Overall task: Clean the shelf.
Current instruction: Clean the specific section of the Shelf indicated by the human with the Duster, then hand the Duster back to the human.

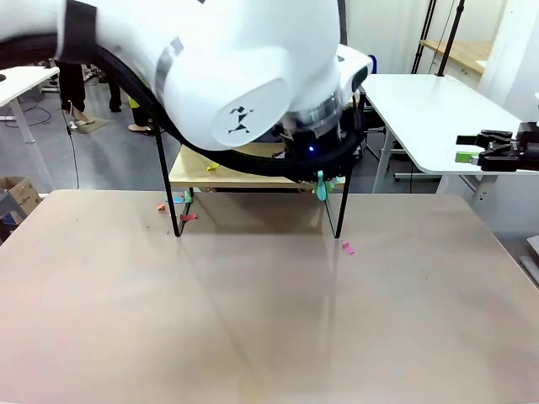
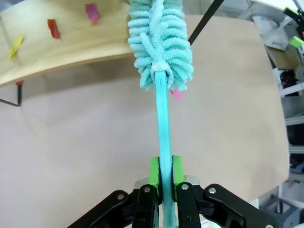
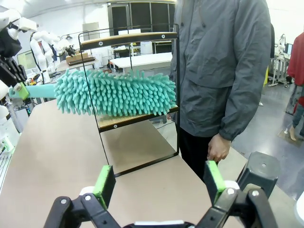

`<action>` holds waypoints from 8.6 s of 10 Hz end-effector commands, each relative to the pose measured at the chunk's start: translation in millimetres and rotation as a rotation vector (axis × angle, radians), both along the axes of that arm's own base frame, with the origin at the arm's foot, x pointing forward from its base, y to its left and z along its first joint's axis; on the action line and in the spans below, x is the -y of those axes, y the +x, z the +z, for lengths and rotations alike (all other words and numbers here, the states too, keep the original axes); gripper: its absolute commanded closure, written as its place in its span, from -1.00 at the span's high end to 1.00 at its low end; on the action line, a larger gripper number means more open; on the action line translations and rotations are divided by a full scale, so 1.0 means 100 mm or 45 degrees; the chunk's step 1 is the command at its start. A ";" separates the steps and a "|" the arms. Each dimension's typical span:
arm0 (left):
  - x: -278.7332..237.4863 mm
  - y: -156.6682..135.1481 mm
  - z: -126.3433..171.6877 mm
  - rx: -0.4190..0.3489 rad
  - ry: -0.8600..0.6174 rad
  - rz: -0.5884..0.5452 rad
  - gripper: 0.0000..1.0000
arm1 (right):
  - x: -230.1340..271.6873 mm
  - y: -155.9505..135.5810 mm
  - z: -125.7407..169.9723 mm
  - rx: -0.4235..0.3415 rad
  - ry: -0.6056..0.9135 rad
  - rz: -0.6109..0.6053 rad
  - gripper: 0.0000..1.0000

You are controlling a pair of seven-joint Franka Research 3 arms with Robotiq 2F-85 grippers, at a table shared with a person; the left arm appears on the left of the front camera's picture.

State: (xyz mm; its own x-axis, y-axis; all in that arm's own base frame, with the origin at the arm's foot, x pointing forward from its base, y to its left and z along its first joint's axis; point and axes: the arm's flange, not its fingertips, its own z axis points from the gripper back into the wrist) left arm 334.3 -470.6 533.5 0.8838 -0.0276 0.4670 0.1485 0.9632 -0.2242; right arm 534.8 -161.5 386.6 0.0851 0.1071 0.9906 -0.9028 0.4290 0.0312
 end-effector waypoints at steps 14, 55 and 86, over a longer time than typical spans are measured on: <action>-2.36 0.33 -0.36 -0.076 0.573 0.507 -0.74 | -0.01 0.01 0.03 -0.002 -0.026 -0.001 1.00; -3.03 -0.31 -0.25 0.435 0.091 -1.596 -0.74 | -1.95 -0.89 0.97 -0.347 0.176 0.726 1.00; -2.99 -0.31 -0.20 0.358 0.155 -1.562 -0.74 | -2.73 -1.48 -0.40 -0.184 0.195 0.594 -1.00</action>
State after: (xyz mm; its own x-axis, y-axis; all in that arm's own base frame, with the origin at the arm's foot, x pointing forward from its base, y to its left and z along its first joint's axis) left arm 304.6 -170.3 511.6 0.1053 -0.8196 0.5632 0.9850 0.1639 0.0544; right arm 391.2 104.5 354.6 0.2294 0.0435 0.9724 -0.9726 -0.0279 0.2307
